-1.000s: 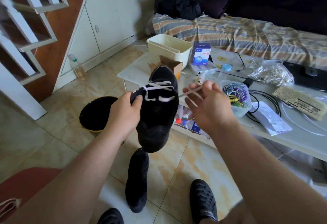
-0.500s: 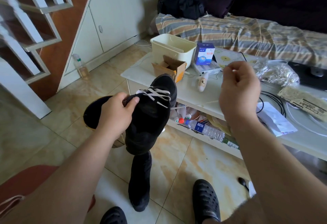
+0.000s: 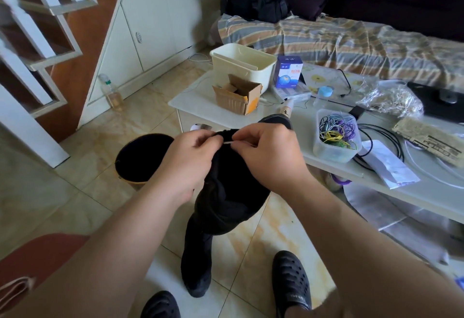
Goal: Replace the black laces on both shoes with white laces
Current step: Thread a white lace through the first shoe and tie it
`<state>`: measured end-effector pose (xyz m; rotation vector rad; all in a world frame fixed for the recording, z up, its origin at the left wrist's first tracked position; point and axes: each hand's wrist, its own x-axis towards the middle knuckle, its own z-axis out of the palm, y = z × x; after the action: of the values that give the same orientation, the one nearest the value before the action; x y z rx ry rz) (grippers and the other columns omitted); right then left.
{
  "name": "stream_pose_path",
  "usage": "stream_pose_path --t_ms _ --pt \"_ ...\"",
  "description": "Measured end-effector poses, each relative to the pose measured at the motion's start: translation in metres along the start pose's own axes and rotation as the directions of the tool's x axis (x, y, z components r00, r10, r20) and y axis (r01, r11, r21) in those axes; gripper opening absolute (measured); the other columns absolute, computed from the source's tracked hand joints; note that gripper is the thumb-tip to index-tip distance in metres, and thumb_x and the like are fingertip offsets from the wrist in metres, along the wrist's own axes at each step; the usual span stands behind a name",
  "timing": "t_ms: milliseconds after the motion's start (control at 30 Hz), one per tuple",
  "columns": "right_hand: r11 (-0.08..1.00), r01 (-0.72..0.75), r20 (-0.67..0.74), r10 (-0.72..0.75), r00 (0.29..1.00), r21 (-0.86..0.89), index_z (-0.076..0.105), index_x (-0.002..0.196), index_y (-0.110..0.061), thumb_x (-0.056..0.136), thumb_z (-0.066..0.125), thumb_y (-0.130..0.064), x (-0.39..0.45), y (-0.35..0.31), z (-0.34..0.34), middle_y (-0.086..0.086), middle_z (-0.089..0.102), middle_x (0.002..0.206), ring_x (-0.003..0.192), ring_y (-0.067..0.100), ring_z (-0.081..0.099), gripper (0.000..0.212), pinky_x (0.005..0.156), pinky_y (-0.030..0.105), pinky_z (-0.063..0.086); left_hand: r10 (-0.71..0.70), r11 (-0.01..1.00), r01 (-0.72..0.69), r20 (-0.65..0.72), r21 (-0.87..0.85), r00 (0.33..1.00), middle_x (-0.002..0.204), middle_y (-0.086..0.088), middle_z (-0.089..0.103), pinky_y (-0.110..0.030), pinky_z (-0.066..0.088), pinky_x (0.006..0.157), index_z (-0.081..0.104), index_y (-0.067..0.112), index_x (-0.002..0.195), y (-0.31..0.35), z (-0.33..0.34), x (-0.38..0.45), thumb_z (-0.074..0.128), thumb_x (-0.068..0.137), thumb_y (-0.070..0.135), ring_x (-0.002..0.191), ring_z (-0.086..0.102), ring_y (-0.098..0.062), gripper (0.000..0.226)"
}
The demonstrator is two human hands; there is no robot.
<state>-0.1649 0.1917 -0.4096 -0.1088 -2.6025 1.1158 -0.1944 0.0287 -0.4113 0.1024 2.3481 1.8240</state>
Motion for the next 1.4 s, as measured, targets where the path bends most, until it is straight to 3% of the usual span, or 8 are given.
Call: stream_pose_path --t_ms 200,400,533,667,867,1033,1167,1400 --pt "0.996 -0.036 -0.021 0.038 0.999 0.08 0.078 0.083 -0.029 0.09 0.074 -0.026 0.004 0.002 -0.012 -0.019 0.07 0.071 0.07 -0.008 0.061 0.009 0.06 0.005 0.043 -0.091 0.952 0.129 0.148 -0.276 0.985 0.074 0.004 0.077 -0.022 0.055 0.062 0.082 0.035 0.066 0.005 0.005 -0.002 0.06 0.101 0.003 0.065 0.072 -0.009 0.052" --pt "0.993 -0.054 -0.01 0.055 0.998 0.105 0.078 0.082 -0.029 0.088 0.074 -0.025 0.002 0.005 -0.012 -0.021 0.069 0.07 0.069 -0.006 0.062 0.009 0.058 0.008 0.044 -0.089 0.939 0.107 0.071 -0.326 0.994 0.072 0.003 0.073 -0.02 0.053 0.056 0.072 0.016 0.091 0.006 0.01 -0.001 0.068 0.099 0.009 0.062 0.069 -0.008 0.011" --pt "0.986 -0.088 -0.038 0.094 0.995 0.143 0.078 0.082 -0.028 0.087 0.075 -0.026 0.0 0.005 -0.008 -0.021 0.07 0.071 0.07 -0.007 0.063 0.006 0.058 0.007 0.043 0.023 0.977 -0.022 -0.001 -0.21 1.0 0.075 0.005 0.075 -0.022 0.054 0.059 0.07 0.02 0.101 0.005 0.013 -0.001 0.073 0.098 0.018 0.069 0.072 -0.01 0.004" --pt "0.976 -0.141 -0.06 0.152 0.987 0.165 0.076 0.077 -0.029 0.085 0.075 -0.028 0.001 0.005 -0.008 -0.022 0.069 0.07 0.068 -0.006 0.063 0.008 0.055 0.007 0.044 0.142 0.99 -0.142 0.038 -0.022 0.989 0.088 -0.001 0.079 -0.052 0.062 0.079 0.067 0.031 0.106 0.006 0.014 -0.007 0.07 0.099 0.027 0.084 0.075 -0.031 0.008" --pt "0.984 -0.151 -0.054 0.157 0.986 0.094 0.075 0.082 -0.027 0.085 0.075 -0.025 -0.004 0.001 -0.008 -0.014 0.072 0.075 0.074 0.0 0.066 0.004 0.064 0.018 0.052 0.191 0.939 -0.205 0.075 0.276 0.979 0.097 0.027 0.077 -0.029 0.058 0.086 0.059 0.042 0.113 0.007 0.018 -0.018 0.073 0.093 0.022 0.088 0.072 0.004 0.032" --pt "0.992 -0.094 -0.068 0.1 0.993 0.089 0.06 0.101 -0.032 0.084 0.079 -0.023 -0.002 0.001 -0.01 -0.013 0.073 0.074 0.079 -0.003 0.064 0.027 0.068 0.013 0.045 0.101 0.994 -0.102 0.05 0.033 0.994 0.101 0.019 0.079 -0.035 0.059 0.094 0.065 0.04 0.129 0.002 0.024 -0.02 0.07 0.092 0.01 0.097 0.075 -0.002 0.049" --pt "0.995 0.039 -0.044 -0.043 0.998 -0.092 0.064 0.102 -0.028 0.082 0.081 -0.031 0.001 0.006 -0.005 -0.013 0.071 0.073 0.083 0.012 0.067 0.026 0.079 0.037 0.055 -0.023 0.969 0.03 0.029 -0.247 0.999 0.107 0.006 0.081 -0.039 0.056 0.103 0.073 0.033 0.124 -0.009 0.035 -0.017 0.07 0.091 0.0 0.105 0.076 -0.011 0.047" --pt "0.984 -0.01 -0.183 -0.023 0.983 -0.178 0.057 0.119 -0.037 0.078 0.072 -0.05 -0.004 0.026 -0.013 -0.008 0.052 0.12 0.116 0.024 0.047 0.046 0.097 0.046 0.044 -0.15 0.859 0.066 -0.126 -0.508 0.981 0.107 -0.006 0.081 -0.043 0.059 0.099 0.077 0.019 0.12 -0.01 0.024 0.006 0.072 0.09 -0.005 0.102 0.077 -0.023 0.039"
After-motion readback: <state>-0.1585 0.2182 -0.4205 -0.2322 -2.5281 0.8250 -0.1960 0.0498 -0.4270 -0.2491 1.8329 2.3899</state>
